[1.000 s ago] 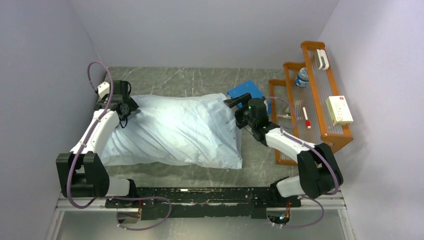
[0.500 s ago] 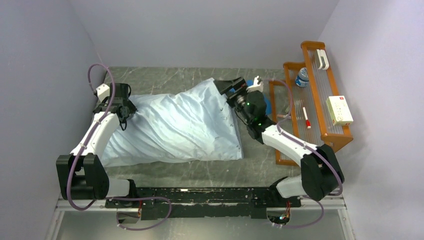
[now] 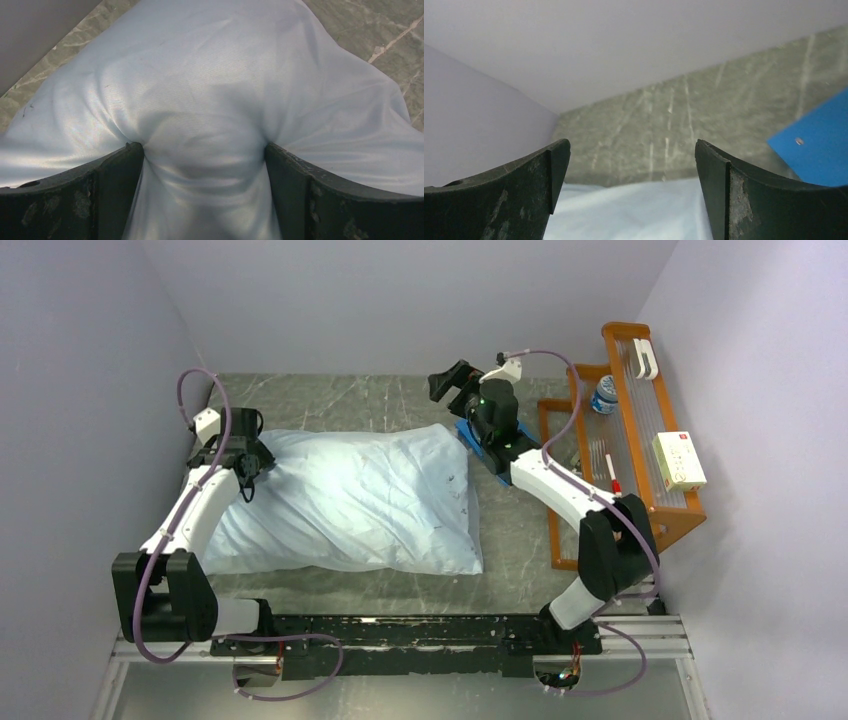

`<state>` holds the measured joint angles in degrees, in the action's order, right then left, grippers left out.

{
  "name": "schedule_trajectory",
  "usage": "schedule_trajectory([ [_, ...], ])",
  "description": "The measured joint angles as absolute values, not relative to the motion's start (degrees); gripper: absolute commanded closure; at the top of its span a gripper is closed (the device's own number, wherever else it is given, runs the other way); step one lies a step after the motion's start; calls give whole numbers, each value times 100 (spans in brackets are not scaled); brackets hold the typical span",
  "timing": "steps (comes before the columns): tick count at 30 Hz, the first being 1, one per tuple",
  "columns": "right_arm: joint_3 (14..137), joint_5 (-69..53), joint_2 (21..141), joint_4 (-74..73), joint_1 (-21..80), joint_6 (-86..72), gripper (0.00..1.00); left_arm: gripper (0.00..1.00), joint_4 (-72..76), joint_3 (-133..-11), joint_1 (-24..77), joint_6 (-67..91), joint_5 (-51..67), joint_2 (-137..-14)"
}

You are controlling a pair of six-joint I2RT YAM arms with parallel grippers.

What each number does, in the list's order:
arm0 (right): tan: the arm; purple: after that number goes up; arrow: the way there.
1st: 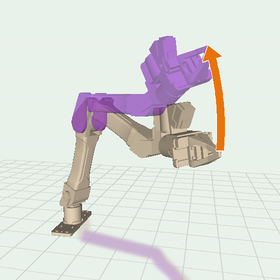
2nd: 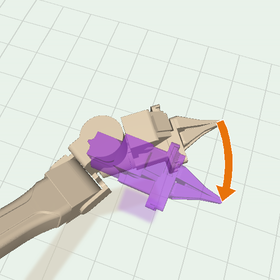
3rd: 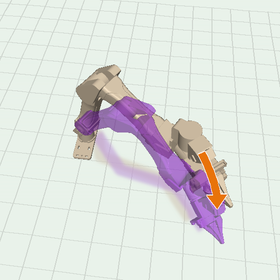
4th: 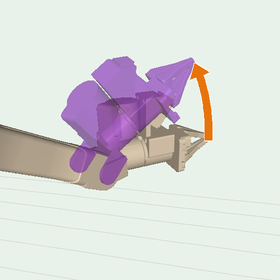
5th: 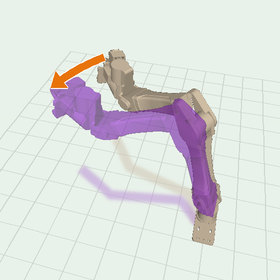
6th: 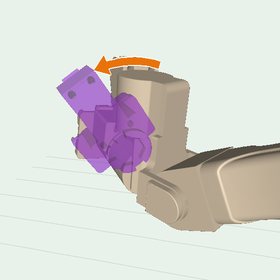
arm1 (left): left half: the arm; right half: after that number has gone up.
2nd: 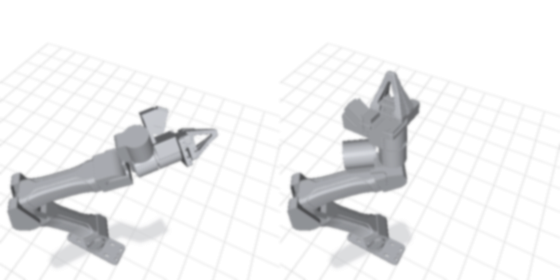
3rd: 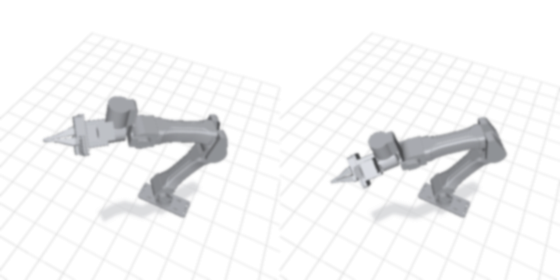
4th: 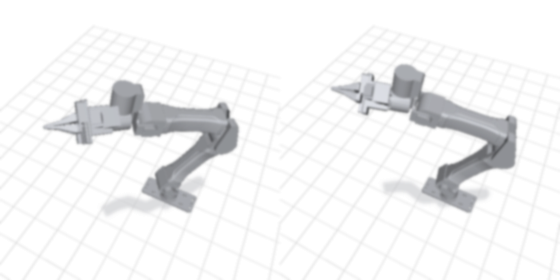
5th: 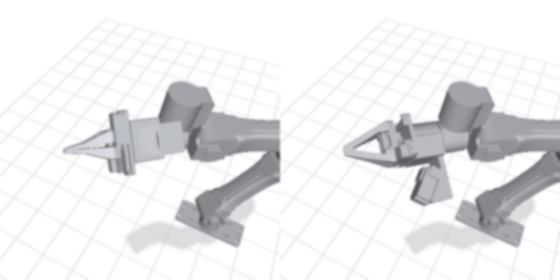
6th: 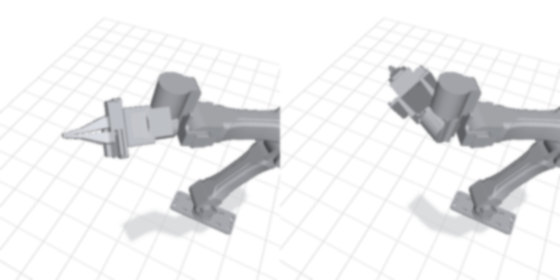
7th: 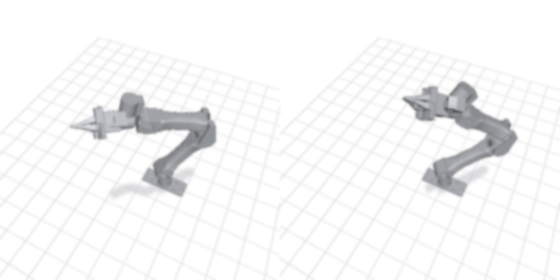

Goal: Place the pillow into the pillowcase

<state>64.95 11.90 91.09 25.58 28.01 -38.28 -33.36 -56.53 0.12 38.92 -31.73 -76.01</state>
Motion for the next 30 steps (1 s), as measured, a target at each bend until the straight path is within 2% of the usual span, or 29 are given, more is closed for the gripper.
schedule_trajectory([
  [5, 6521, 1249, 8785, 1256, 2773, -3861, 0, 3, -3581, -5900, 174, 3660, -3225, -7594],
  [12, 5743, 1055, 7981, 642, 2731, -4165, 0, 5, -4040, -7365, 1844, 3221, -3701, -7461],
  [16, 5489, 792, 7975, 338, 2696, -4318, 0, 3, -4195, -7461, 2003, 3317, -3992, -7330],
  [20, 5186, 993, 7846, 3, 2683, -4331, 0, 3, -5489, -7481, 1999, 4458, -4644, -7599],
  [23, 5085, 1173, 7756, -311, 2646, -4265, 0, 4, -6584, -7478, 1999, 5426, -4720, -7609],
  [26, 4954, 1197, 7625, -410, 2630, -4187, 0, 7, -7142, -7258, 1999, 6088, -4641, -7157],
  [30, 4676, 808, 7483, -252, 2620, -4174, 4, 6, -7489, -6340, 1999, 6696, -4550, -6208],
])
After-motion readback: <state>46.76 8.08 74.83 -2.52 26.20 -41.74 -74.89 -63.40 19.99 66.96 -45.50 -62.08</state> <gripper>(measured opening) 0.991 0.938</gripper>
